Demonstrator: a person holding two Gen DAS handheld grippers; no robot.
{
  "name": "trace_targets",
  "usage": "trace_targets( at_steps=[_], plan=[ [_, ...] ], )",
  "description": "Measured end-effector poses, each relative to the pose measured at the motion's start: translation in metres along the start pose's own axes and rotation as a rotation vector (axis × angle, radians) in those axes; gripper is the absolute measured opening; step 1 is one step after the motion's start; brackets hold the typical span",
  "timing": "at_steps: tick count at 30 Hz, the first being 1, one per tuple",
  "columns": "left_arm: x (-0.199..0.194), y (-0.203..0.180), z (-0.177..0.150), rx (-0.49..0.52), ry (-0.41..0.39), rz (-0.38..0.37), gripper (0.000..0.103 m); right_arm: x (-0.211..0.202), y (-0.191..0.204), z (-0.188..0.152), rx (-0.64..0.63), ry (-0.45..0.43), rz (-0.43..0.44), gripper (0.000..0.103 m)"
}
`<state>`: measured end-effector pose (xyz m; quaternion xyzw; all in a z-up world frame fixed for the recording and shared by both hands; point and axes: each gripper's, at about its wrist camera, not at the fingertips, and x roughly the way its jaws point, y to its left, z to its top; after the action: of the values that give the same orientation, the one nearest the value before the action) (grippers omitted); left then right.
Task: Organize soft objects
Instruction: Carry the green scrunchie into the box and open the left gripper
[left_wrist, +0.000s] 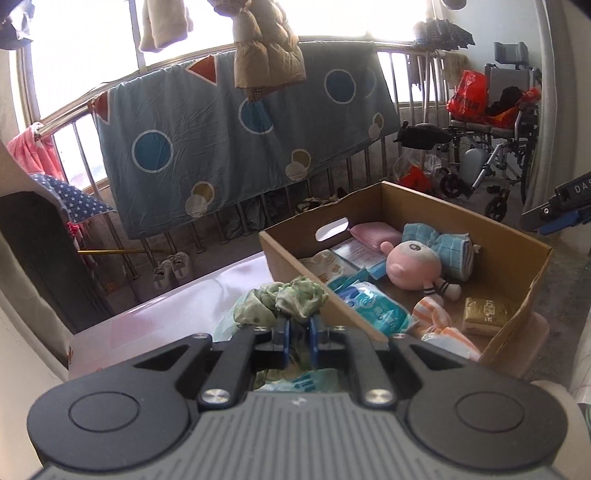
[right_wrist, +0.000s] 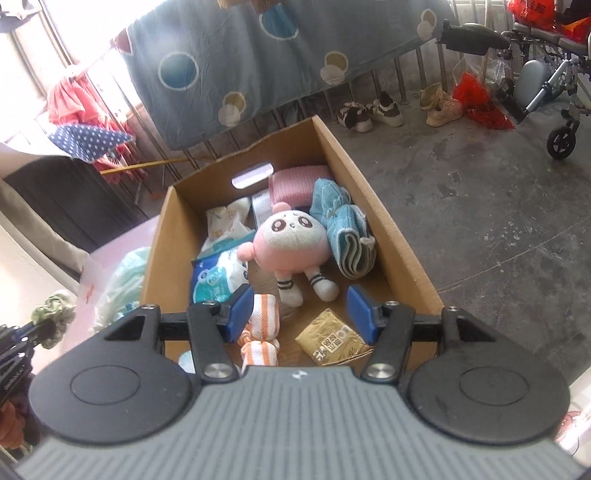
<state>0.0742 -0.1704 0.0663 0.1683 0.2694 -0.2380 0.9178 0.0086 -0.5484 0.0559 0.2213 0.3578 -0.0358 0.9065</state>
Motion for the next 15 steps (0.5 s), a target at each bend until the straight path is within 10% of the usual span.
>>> trace_targets(
  at_steps=[11, 15],
  plan=[
    [0.114, -0.118, 0.09, 0.017, 0.203, -0.369, 0.013, -0.083, -0.03, -0.041, 0.121, -0.161, -0.008, 0.062],
    [0.162, -0.152, 0.096, -0.045, 0.274, -0.478, 0.035, -0.09, -0.051, -0.055, 0.174, -0.171, -0.036, 0.063]
  ],
)
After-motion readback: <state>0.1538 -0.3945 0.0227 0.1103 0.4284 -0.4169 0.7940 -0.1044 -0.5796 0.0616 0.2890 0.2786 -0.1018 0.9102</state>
